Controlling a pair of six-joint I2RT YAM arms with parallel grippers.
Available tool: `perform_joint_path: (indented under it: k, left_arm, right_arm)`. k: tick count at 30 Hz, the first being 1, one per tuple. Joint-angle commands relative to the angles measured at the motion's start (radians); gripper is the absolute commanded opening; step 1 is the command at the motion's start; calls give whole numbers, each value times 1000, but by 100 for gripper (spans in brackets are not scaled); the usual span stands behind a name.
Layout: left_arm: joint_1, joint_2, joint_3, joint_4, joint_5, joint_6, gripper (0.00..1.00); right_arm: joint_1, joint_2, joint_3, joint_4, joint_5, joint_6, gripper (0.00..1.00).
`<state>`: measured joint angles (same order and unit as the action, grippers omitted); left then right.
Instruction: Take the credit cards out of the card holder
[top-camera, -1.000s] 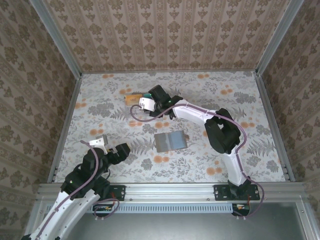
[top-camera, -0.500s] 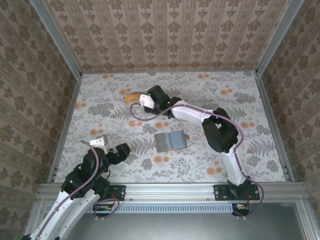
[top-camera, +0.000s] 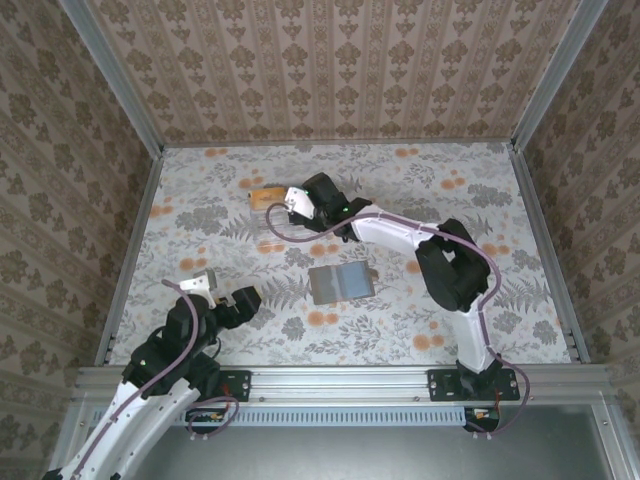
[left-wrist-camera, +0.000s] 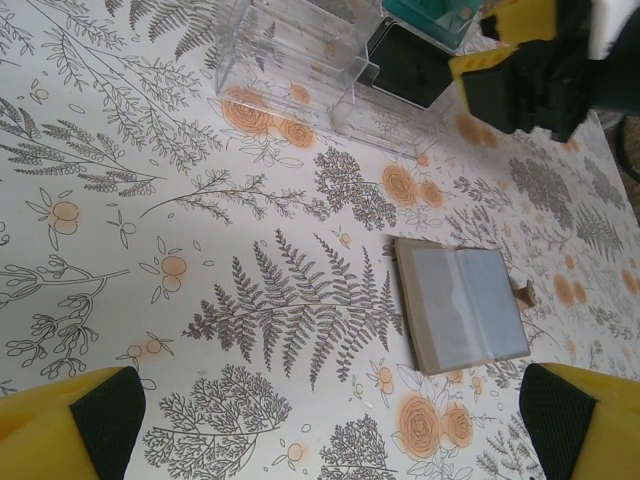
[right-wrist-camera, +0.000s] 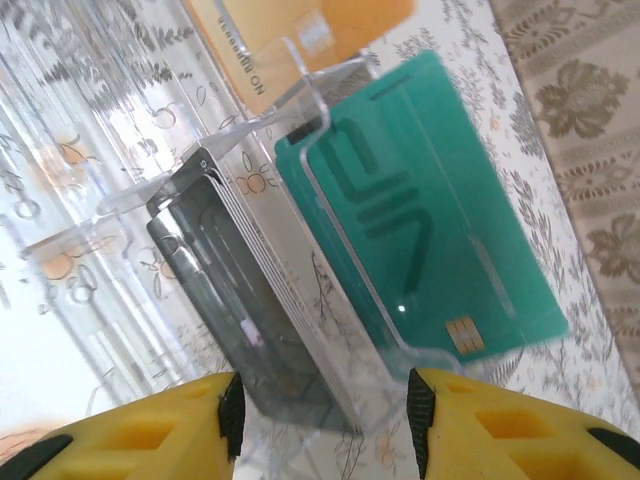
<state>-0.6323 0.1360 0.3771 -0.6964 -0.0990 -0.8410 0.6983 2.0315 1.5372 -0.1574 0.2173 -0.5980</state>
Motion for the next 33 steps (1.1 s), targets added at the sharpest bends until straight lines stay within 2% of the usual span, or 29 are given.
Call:
perform_joint_path:
  k: [1, 7, 12, 14, 15, 16, 17, 21, 27, 29, 31, 33]
  left_arm:
    - [9, 28, -3, 45, 22, 17, 100]
    - [11, 120, 13, 95, 33, 35, 100]
    - [14, 253, 52, 147, 50, 75, 100]
    - [16, 306, 69, 165, 59, 93, 100]
    - [16, 333, 80, 170, 60, 100, 100]
    - [19, 357, 92, 172, 58, 111, 100]
    - [21, 379, 102, 172, 55, 119, 100]
    - [42, 483, 160, 132, -43, 124, 100]
    - [93, 635, 272, 92, -364, 157, 100]
    - [138, 684, 299, 126, -404, 190, 100]
    - [209, 741, 316, 194, -391, 273, 100]
    - [284, 810, 338, 256, -384, 346, 100]
  right_arm:
    - [-2, -148, -79, 68, -37, 138, 50]
    - [-2, -359, -277, 143, -24, 322, 53]
    - [-6, -580, -473, 181, -19, 514, 61]
    - [-9, -678, -551, 185, -19, 585, 72]
    - [-11, -724, -593, 183, -16, 621, 82]
    - [-13, -769, -629, 180, -3, 655, 98]
    - [-18, -811, -670, 185, 13, 686, 100]
    - [-40, -987, -835, 209, 140, 763, 100]
    - [-141, -1150, -976, 188, 290, 730, 100]
    - [-164, -1167, -999, 210, 375, 685, 100]
    - [-197, -1164, -1026, 272, 449, 611, 100]
    - [-260, -1139, -1054, 324, 430, 585, 100]
